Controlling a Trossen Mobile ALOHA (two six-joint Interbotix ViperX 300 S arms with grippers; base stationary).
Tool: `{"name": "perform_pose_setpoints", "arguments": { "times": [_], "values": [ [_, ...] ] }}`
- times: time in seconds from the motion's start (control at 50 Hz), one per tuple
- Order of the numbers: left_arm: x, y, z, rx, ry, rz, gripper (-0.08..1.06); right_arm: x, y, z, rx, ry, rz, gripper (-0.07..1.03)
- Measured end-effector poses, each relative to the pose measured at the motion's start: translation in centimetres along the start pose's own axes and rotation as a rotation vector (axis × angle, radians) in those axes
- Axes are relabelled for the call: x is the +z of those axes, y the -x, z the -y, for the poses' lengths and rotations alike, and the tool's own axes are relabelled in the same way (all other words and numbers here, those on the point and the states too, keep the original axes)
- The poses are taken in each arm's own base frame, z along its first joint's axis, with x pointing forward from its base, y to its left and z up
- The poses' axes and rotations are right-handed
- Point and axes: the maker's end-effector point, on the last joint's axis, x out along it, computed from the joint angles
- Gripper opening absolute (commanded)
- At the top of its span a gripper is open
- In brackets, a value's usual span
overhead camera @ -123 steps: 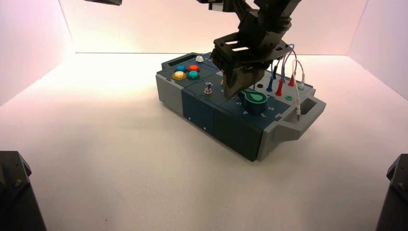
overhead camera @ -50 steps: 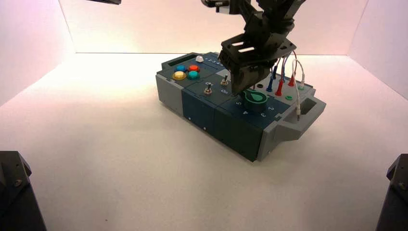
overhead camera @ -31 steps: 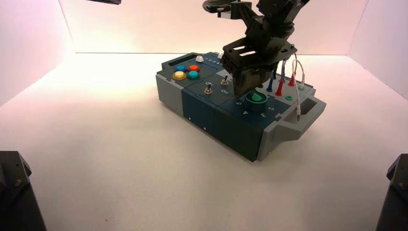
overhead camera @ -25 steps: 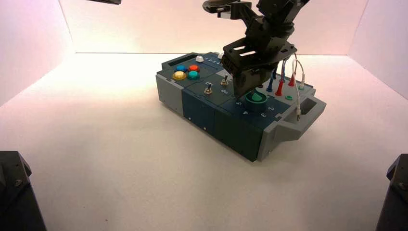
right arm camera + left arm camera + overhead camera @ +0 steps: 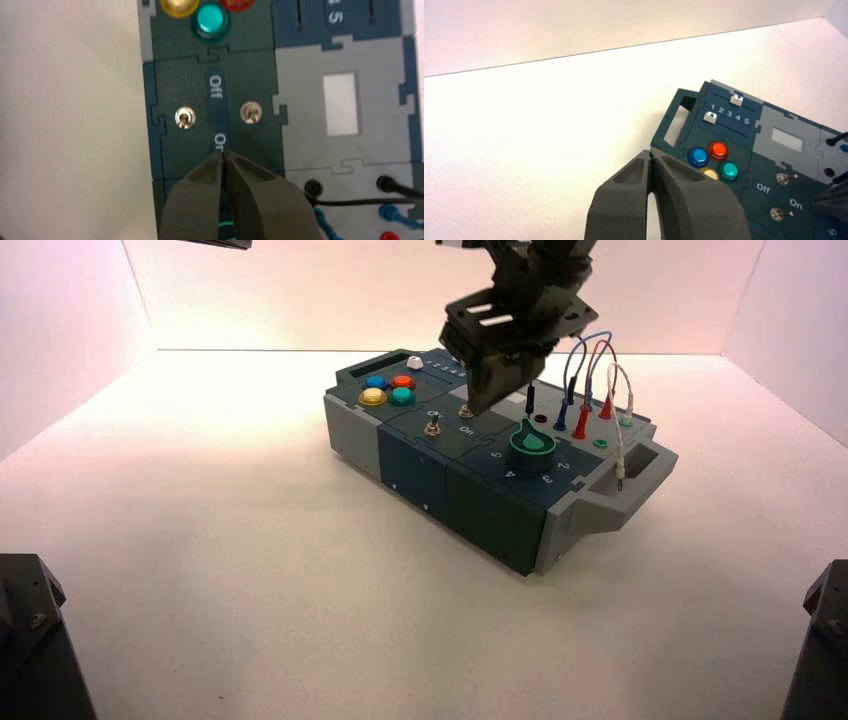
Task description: Turn the knob to position 6.
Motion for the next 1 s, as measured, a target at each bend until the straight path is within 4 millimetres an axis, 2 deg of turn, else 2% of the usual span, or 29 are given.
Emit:
{"name": "perform_pose_setpoints", "arguments": {
  "times": [0.26, 0.62, 0.92, 1.0],
  "values": [
    [0.0, 0.0, 0.0, 0.0, 0.0, 0.0, -0.03, 0.9, 1.1, 0.0, -0.002, 0.009, 0.024, -0.02],
    [-0.4, -0.4, 0.0, 0.001, 0.002, -0.017, -0.03, 2.4, 4.2, -0.1, -0.001, 0.011, 0.12, -0.02],
    [-0.5, -0.5, -0.1, 0.002, 0.005, -0.023, -0.03, 1.4, 5.4, 0.5, -0.009, -0.016, 0.194, -0.02],
    [-0.5, -0.5, -0.1, 0.003, 0.005, -0.02, -0.03, 1.5, 6.4, 1.1, -0.015, -0.036, 0.237, -0.02]
  ]
}}
